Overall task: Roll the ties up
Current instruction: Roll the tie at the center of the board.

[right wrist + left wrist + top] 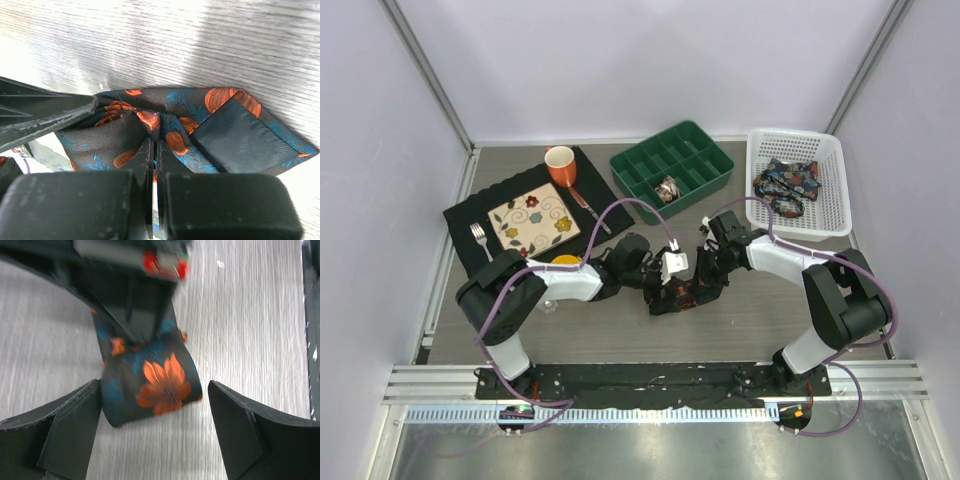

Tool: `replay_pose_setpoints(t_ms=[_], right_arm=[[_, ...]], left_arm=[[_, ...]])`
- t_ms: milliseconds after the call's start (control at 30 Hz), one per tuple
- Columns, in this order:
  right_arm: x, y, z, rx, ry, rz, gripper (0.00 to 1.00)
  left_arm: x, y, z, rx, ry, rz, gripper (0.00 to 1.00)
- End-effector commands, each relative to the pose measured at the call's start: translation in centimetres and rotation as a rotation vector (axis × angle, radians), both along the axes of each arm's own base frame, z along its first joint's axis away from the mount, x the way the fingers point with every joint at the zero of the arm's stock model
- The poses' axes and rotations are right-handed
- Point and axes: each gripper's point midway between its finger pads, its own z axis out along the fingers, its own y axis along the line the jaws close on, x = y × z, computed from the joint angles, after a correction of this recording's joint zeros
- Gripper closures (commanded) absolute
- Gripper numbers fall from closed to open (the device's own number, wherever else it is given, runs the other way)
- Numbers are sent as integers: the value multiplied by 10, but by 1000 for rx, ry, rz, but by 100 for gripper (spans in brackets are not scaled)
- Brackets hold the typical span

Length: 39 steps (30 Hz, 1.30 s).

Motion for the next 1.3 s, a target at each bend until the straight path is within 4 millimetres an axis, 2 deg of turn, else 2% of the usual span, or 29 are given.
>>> replay_pose_setpoints(t_ms=[0, 233, 367, 433, 467, 567, 667, 733, 767, 867, 1067, 1267], right_arm=[[-4, -34, -24, -188, -23, -14, 99], [-8, -36, -29, -194, -5, -13, 99], [-15, -36, -30, -193, 11, -19, 99], [-21, -31, -26, -168, 13, -29, 99], [-28, -31, -27, -164, 19, -27, 99], [-37, -22, -16, -106, 5, -24, 99], [-40, -13, 1, -35, -12, -12, 99], [-35, -7, 14, -2, -38, -9, 88], [-34, -6, 19, 5, -45, -14, 74], [-25, 0, 37, 39, -84, -14, 57], [-20, 15, 60, 133, -98, 11, 46], [-24, 31, 64, 227, -54, 26, 43]], left_arm=[[15, -22, 21, -78, 23, 44, 11], [15, -30, 5, -51, 72, 101, 12], [16, -24, -12, 13, 65, 130, 20], [13, -17, -22, 48, 42, 108, 33], [9, -15, -24, 64, 38, 79, 42], [-1, 6, -40, 169, -26, -24, 56], [-10, 20, -47, 227, -94, -149, 63], [-15, 24, -49, 242, -113, -204, 65], [-18, 27, -51, 257, -99, -222, 66], [-20, 29, -52, 267, -97, -231, 66], [-20, 28, -51, 266, -83, -218, 63], [-18, 28, -52, 278, -89, -204, 59]])
